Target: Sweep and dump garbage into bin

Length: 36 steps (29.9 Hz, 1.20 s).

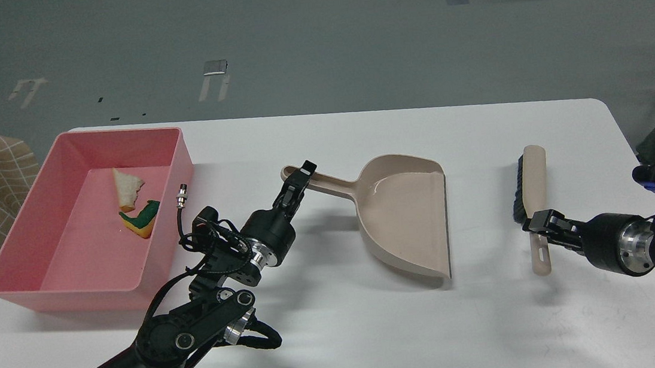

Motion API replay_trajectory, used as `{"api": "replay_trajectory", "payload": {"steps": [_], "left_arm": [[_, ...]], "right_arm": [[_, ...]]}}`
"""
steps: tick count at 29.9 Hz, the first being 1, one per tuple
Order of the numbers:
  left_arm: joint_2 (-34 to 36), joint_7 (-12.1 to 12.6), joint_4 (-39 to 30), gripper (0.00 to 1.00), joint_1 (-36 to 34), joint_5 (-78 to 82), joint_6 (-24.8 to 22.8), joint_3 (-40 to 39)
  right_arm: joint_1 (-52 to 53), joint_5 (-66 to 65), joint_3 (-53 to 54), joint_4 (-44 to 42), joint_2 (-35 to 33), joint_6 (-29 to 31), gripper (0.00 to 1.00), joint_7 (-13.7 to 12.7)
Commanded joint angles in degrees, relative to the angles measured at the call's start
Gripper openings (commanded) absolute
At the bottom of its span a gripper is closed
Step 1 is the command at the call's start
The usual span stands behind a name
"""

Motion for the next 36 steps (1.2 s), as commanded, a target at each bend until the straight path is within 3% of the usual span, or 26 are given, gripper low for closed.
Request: {"api": "replay_trajectory", "payload": {"steps": [1,2,3,4,15,26,36], "left_arm": [[0.0,0.3,0.1,0.36,0.3,0.0,0.5,-0.1],[-0.3,0.5,0.3,0.72,0.3,-0.1,0.6,-0.1],[-0.6,0.4,0.3,0.93,0.2,-0.1,0.6,-0.1],[-1.2,0.1,0.1,0.99,0.2,0.0,0.6,0.0],[-0.3,-2.0,0.0,0.99,0.8,13.7,1.9,0.1],[5.5,-2.1,0.0,0.99,0.4,17.4,7.9,4.2],[10.0,-2.1,-1.1,0.99,0.3,21.0,8.4,4.1]], "right_arm": [[-0.3,0.1,0.3,-0.1,0.0,0.0,0.76,0.0],[-0.2,0.1,0.5,-0.2,0.0,0.0,0.84,0.0],[0.0,0.1,0.6,-0.3,0.0,0.0,0.89,0.0],[0.3,0.2,0.9,-0.3,0.0,0.0,0.94,0.0],[1.1,3.4,1.9,-2.1,0.3,0.0,0.97,0.0],[1.0,5.5,3.3,-2.2,0.7,0.0,0.95,0.0],[1.2,5.6,5.2,-2.8,0.7,0.0,0.94,0.0]]}}
